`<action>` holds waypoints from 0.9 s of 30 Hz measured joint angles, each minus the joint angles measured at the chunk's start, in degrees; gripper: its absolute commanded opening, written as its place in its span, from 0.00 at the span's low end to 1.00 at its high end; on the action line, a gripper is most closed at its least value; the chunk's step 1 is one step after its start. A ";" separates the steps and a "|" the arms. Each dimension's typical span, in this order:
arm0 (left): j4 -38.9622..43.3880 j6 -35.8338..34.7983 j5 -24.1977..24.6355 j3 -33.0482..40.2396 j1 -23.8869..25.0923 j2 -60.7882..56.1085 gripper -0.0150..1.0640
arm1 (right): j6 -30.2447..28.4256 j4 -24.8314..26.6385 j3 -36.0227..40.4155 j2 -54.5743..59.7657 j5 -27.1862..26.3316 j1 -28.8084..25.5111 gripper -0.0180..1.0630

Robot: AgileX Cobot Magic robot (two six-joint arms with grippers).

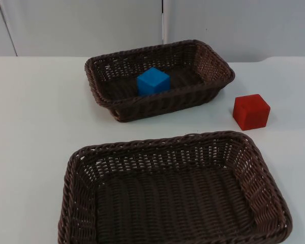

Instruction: Pick up one cube with the left hand and place it into the upper basket. Pick up one cube with the right hand and place it into the lower basket.

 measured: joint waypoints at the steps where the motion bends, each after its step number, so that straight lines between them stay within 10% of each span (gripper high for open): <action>1: 0.00 0.00 0.65 0.00 0.00 -0.65 0.87 | 0.00 0.00 0.00 0.00 0.00 0.00 0.99; 27: -3.88 1.69 4.00 0.00 0.00 -3.94 0.87 | 0.00 0.00 0.00 0.00 0.00 0.00 0.99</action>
